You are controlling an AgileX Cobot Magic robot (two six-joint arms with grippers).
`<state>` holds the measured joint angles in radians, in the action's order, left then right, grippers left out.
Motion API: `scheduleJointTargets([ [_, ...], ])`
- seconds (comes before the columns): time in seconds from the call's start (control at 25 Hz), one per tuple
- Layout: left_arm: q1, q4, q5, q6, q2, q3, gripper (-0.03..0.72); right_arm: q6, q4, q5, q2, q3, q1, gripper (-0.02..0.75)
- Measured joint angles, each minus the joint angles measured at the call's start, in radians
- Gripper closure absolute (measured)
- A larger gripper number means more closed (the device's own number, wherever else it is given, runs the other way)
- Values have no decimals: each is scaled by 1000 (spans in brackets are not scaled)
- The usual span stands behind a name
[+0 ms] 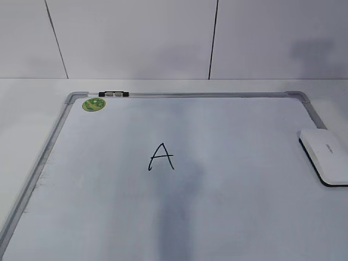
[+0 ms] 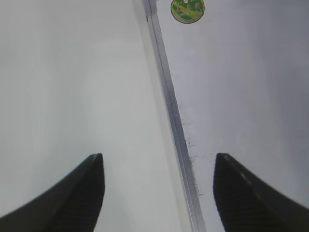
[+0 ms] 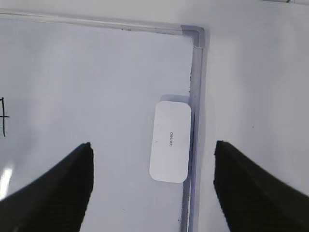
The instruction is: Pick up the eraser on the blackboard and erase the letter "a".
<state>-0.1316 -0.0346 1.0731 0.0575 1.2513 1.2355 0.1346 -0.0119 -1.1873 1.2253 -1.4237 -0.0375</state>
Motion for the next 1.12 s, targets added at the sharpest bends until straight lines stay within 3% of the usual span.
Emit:
scheduleJointTargets([
  [0.56,0,-2,25,2,-281,-32,151,41,-6,49,-258,25,0,145],
  [1.12,0,-2,-23,-11,-595,-213,151,45,-89,154,-604,388,0,145],
])
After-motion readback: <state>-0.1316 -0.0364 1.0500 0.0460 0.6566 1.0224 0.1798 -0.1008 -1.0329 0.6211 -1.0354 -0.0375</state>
